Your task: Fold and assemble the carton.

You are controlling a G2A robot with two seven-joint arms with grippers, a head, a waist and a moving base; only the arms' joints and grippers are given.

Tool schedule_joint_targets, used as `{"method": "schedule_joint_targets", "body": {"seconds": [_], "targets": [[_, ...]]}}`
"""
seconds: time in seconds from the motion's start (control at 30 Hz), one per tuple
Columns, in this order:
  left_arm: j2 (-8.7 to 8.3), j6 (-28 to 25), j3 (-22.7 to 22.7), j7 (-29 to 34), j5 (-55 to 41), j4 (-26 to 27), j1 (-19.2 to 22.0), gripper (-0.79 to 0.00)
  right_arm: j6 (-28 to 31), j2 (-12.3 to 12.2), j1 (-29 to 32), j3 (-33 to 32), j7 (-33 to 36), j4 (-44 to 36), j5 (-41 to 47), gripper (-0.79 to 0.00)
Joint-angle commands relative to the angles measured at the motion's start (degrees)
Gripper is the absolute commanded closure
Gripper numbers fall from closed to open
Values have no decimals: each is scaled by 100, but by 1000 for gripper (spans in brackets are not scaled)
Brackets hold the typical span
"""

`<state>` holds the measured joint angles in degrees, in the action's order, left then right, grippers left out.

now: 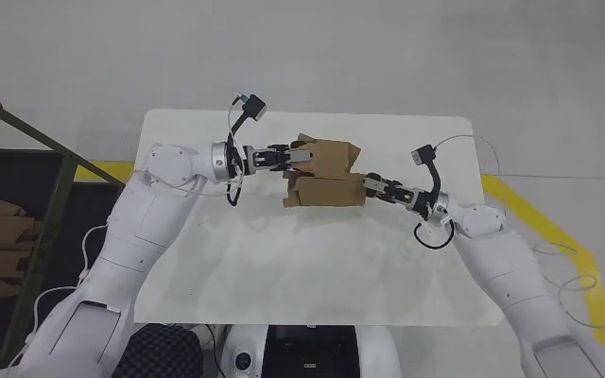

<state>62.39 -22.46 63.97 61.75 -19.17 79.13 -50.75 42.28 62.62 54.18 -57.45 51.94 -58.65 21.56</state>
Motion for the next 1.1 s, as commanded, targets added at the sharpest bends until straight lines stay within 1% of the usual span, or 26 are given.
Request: {"method": "schedule_joint_targets", "body": {"seconds": [0.0, 0.27, 0.6, 0.83, 1.07], "targets": [[10, -5, -32, 14, -23, -30, 36, 0, 54, -19, 12, -79, -21, -10, -23, -351], [43, -34, -152, 42, -18, -207, 147, 0, 199, -136, 116, -488, -45, -251, -114, -357], [59, -145, -190, 16, -12, -414, 171, 0, 94, -256, 368, -780, 180, -1066, -297, -366], [67, -286, -209, -33, -19, -460, 107, 0, -105, -270, 507, -709, 332, -1575, -341, -369], [68, -284, -237, 39, -18, -444, 78, 0, -166, -203, 387, -507, 276, -1512, -223, -366]]}}
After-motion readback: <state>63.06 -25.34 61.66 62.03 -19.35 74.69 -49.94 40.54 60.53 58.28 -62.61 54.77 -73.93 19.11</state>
